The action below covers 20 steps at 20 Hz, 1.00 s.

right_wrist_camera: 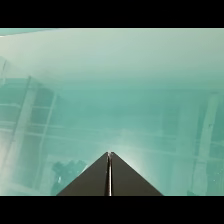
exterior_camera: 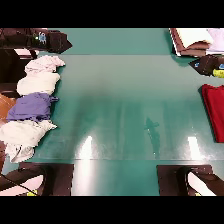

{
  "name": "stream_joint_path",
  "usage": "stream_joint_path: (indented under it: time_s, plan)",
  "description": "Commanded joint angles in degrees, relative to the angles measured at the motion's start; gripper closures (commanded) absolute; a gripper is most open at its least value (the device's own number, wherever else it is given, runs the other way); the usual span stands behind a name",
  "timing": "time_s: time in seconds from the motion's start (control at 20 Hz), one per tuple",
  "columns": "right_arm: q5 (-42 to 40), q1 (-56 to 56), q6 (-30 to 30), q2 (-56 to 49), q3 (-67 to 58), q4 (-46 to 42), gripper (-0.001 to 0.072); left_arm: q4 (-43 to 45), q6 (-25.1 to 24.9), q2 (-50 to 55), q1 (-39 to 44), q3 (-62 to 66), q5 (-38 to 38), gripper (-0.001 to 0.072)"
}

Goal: Fold the shirts.

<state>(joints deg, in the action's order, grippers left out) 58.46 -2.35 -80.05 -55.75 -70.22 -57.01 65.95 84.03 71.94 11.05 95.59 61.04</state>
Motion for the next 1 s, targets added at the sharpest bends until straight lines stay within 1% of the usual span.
stream_joint_path:
  time_s: [0.0,0.05,0.1,0.15,0.25,0.3,0.5,0.65,0.8,0.95]
  plan:
    - [0.00,0.00,-0.02,0.02,-0.04,0.00,0.0698,0.31,-0.83,0.02,0.02,-0.02,-5.73,0.0685]
    - [-0.02,0.00,-0.02,0.02,-0.04,0.02,0.0698,2.89,-3.10,0.02,0.02,-0.02,-8.09,0.0530]
    - [-0.02,0.00,-0.02,0.02,-0.04,0.00,0.0697,6.82,-3.39,0.31,0.02,-0.02,-10.08,0.0253]
    - [0.00,0.00,-0.02,0.02,-0.04,0.02,0.0697,12.33,-1.95,0.94,-0.33,-0.07,-11.80,0.0188]
    - [0.00,0.00,-0.02,0.02,-0.04,0.02,0.0698,21.88,2.95,3.65,-1.99,-0.17,-12.07,0.0188]
    - [0.02,0.00,-0.02,0.02,-0.04,0.00,0.0697,24.44,4.96,5.88,-3.72,-0.17,-11.98,0.0188]
    - [0.02,0.00,-0.02,0.02,-0.04,0.02,0.0697,25.00,8.98,17.31,-12.50,-0.17,-12.63,0.0188]
    - [0.02,0.00,-0.02,0.02,-0.04,0.02,0.0698,24.96,11.65,25.70,-17.79,-0.17,-15.15,0.0187]
    - [0.22,-0.02,-0.02,0.02,-0.04,0.02,0.0697,24.94,11.98,31.28,-20.28,-0.13,-21.05,0.0187]
    - [0.37,-0.02,-0.02,0.02,-0.04,0.04,0.0698,24.98,11.96,34.18,-20.50,-0.02,-27.98,0.0187]
